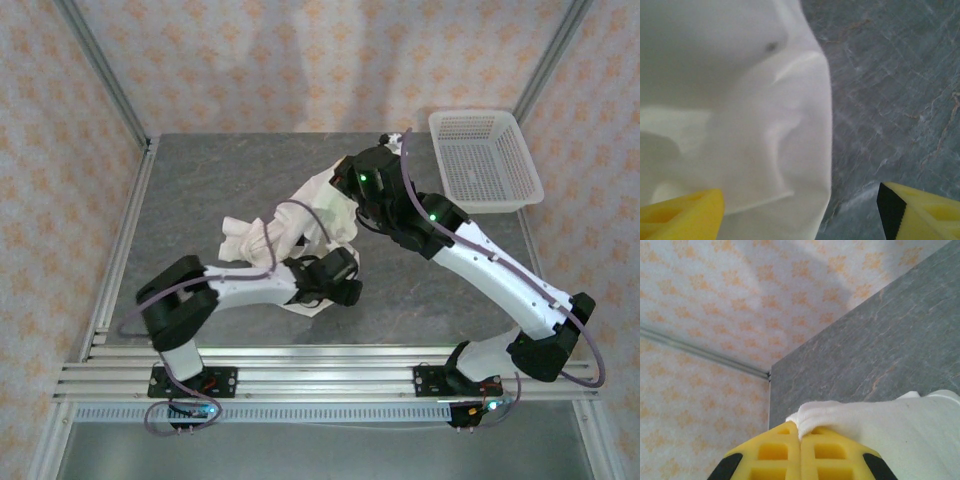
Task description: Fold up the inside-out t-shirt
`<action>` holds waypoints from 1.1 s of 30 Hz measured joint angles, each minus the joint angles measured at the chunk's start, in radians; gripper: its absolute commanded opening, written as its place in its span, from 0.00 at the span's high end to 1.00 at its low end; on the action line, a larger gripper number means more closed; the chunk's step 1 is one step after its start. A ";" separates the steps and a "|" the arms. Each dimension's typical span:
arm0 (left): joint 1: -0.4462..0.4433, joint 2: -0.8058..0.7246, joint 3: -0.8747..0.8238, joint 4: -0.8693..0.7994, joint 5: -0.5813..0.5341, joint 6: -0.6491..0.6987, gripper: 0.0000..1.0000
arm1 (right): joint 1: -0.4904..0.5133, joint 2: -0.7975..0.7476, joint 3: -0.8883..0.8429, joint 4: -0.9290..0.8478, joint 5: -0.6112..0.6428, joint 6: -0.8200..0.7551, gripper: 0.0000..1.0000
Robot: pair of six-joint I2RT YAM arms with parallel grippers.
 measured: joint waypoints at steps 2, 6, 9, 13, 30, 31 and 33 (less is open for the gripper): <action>0.007 0.072 0.054 -0.016 0.032 0.031 0.30 | 0.000 0.000 0.021 -0.034 0.043 0.013 1.00; 0.050 0.109 0.102 -0.066 0.081 0.090 0.99 | -0.002 0.000 0.115 -0.108 0.145 0.017 1.00; 0.076 0.113 0.108 -0.096 0.092 0.137 1.00 | -0.017 0.002 0.208 -0.161 0.219 0.017 1.00; 0.080 -0.067 -0.015 -0.097 0.142 0.206 1.00 | -0.075 0.004 0.306 -0.230 0.299 0.017 1.00; 0.303 -0.903 0.360 -0.409 0.001 0.323 1.00 | -0.105 -0.243 0.415 -0.102 0.470 -0.262 1.00; 0.308 -0.895 0.355 -0.422 -0.013 0.323 1.00 | -0.105 -0.254 0.415 -0.098 0.495 -0.278 1.00; 0.328 -0.864 0.332 -0.438 -0.032 0.315 1.00 | -0.105 -0.272 0.409 -0.090 0.551 -0.309 1.00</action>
